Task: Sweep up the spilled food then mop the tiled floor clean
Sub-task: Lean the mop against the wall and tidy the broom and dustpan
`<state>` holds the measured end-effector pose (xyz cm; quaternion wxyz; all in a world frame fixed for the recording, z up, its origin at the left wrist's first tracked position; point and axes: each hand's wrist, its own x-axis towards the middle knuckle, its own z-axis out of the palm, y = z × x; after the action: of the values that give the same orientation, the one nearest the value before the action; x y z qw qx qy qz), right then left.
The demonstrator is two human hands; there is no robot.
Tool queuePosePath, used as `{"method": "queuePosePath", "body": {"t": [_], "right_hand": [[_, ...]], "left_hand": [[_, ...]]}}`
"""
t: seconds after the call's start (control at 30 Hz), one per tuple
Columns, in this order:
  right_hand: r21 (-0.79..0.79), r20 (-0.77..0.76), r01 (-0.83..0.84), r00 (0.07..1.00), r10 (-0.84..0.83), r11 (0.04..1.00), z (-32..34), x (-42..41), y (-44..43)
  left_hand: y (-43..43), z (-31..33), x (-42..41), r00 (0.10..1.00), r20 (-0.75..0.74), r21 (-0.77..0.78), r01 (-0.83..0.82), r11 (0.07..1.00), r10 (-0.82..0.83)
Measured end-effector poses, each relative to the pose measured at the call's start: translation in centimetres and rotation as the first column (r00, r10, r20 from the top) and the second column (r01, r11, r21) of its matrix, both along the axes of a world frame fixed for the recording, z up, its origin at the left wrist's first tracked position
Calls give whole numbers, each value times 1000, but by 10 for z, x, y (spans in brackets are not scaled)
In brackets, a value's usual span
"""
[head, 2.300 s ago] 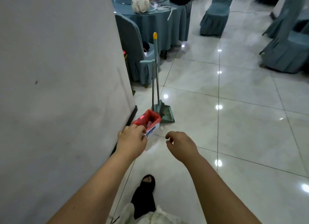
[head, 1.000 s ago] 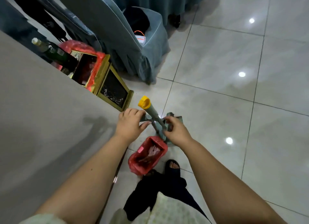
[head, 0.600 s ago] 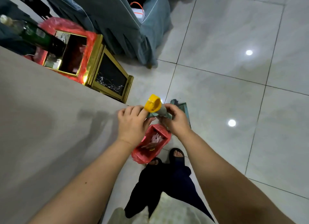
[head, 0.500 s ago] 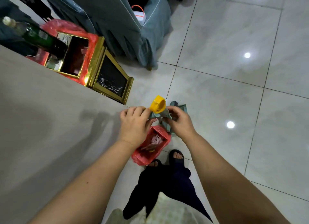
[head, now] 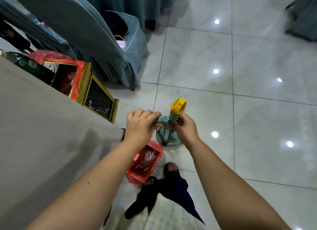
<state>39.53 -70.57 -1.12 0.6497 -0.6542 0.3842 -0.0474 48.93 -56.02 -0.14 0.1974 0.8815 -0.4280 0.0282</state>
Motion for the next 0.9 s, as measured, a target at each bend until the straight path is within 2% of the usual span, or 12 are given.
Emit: {"method": "queuePosePath", "body": {"t": [0.17,0.27,0.37,0.5,0.6,0.7,0.9], "right_hand": [[50,38,318,947,-320,947,35,-43,10],[46,42,409,911,-410,912,50,-74,10],[-6,35,440,898,-439,898,60,-110,13],[-45,40,451,893,-449,892,74,-151,17],[15,88,481,872,-481,876,84,-173,18],[33,140,473,870,-473,880,86,-201,21],[21,103,419,902,-419,908,75,-281,55]], "left_hand": [[-21,14,-28,990,20,-94,144,985,-142],[-31,20,-48,972,62,-153,235,960,-228],[-35,31,-74,959,69,-190,283,940,-275],[-34,46,-112,965,3,-215,258,942,-264],[-34,60,-137,965,-47,-192,244,951,-257],[-30,66,-169,976,-56,-164,201,966,-213],[11,66,-261,996,9,-114,93,989,-92]]}}
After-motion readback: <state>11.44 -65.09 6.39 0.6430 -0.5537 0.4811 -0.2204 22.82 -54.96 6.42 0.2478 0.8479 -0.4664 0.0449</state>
